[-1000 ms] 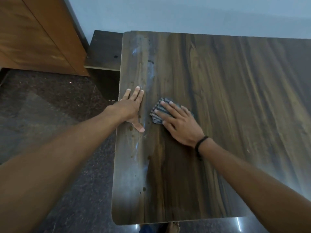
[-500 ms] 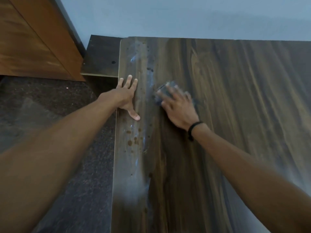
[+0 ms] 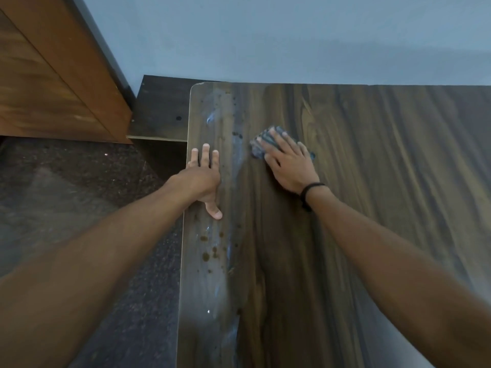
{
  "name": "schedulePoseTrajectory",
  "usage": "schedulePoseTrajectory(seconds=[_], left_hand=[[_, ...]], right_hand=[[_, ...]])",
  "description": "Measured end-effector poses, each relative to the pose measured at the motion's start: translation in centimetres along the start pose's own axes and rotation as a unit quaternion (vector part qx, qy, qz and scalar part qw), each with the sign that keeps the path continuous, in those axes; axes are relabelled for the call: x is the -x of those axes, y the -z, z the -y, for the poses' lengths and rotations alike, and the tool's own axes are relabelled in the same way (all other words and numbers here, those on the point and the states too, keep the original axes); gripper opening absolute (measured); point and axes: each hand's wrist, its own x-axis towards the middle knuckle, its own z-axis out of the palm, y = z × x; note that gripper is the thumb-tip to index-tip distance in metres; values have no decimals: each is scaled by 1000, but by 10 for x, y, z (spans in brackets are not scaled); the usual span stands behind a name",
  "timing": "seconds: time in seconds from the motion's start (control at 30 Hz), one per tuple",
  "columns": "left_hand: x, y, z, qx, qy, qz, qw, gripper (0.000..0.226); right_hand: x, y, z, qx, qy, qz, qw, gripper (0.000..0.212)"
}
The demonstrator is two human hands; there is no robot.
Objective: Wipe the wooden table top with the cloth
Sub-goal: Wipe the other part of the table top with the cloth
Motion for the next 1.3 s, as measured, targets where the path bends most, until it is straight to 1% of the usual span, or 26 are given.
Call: schedulePoseTrajectory(seconds=[0.03,0.07,0.1,0.17,0.2,0.27,0.33,0.37,0.4,0.5,0.53,0.57,0.63,0.67,0.77,0.8,0.83,0.93,0.97,1.0,1.07,1.13,1.17,1.23,1.27,1.3], left_hand=[[-2,-1,-1,-5,3,8,1000,159],[-4,-2,-2,-13,5,14,1000,160],[-7,-2,-1,-21,2,13,1000,161],[-14,2,5,-11,-23,-9,1000,164],[-17,7,10,6,-36,-27,999,164],[-24,23,19,27,-51,-56,997,163],[-34,39,23,29,-60,-54,996,162],[-39,43,23,28,-63,-47,997,162],[-42,45,23,29,-64,-40,997,162],[-47,44,23,39,-68,-34,996,160],[-47,45,23,42,-68,-31,996,160],[-46,46,23,42,-66,-25,997,160],[-48,48,20,38,-60,-13,997,161],[-49,47,19,35,-57,-9,998,161],[-50,44,21,38,-63,-18,997,162],[-50,44,21,43,-66,-22,997,161],[-50,44,22,45,-66,-24,997,161],[-53,45,21,38,-61,-14,997,162],[-53,44,21,37,-63,-17,997,162],[-53,43,22,38,-68,-21,997,162],[-51,42,24,47,-76,-26,996,161],[-50,44,24,50,-77,-30,995,160],[-52,45,24,48,-75,-30,996,160],[-54,45,23,46,-73,-27,996,160],[-54,45,23,45,-71,-27,996,161],[-54,44,23,41,-69,-27,996,161]], right_hand=[[-8,-1,6,-6,-41,2,999,49],[-6,-7,14,4,-37,-7,999,50],[3,-14,19,19,1,-13,1000,51],[18,-20,14,19,71,3,997,50],[15,-18,8,10,78,10,997,50],[-1,-10,8,-2,32,3,999,48],[-5,-13,16,3,-1,-16,1000,48],[-1,-15,17,8,17,-20,1000,48],[5,-16,13,13,53,-14,998,49],[-11,-3,-24,34,170,30,984,49],[-33,5,-32,40,169,33,984,48],[-54,12,-35,29,128,35,991,48],[-80,13,-27,-4,12,21,1000,49],[-82,8,-18,-7,4,16,1000,49],[-62,-4,-21,25,146,40,988,50],[-67,0,-30,27,167,48,984,50],[-80,6,-37,23,151,45,987,49],[-113,16,-27,-22,-4,11,1000,49],[-108,11,-16,-19,-18,-3,1000,49],[-97,4,-7,-8,1,-9,1000,50],[-72,-5,-10,5,69,12,998,51],[-87,6,-29,22,101,26,994,50],[-109,13,-37,20,82,22,996,50],[-148,27,-36,-2,-2,22,1000,50],[-154,25,-29,-8,-28,17,999,50],[-150,20,-21,-4,-19,14,1000,51]])
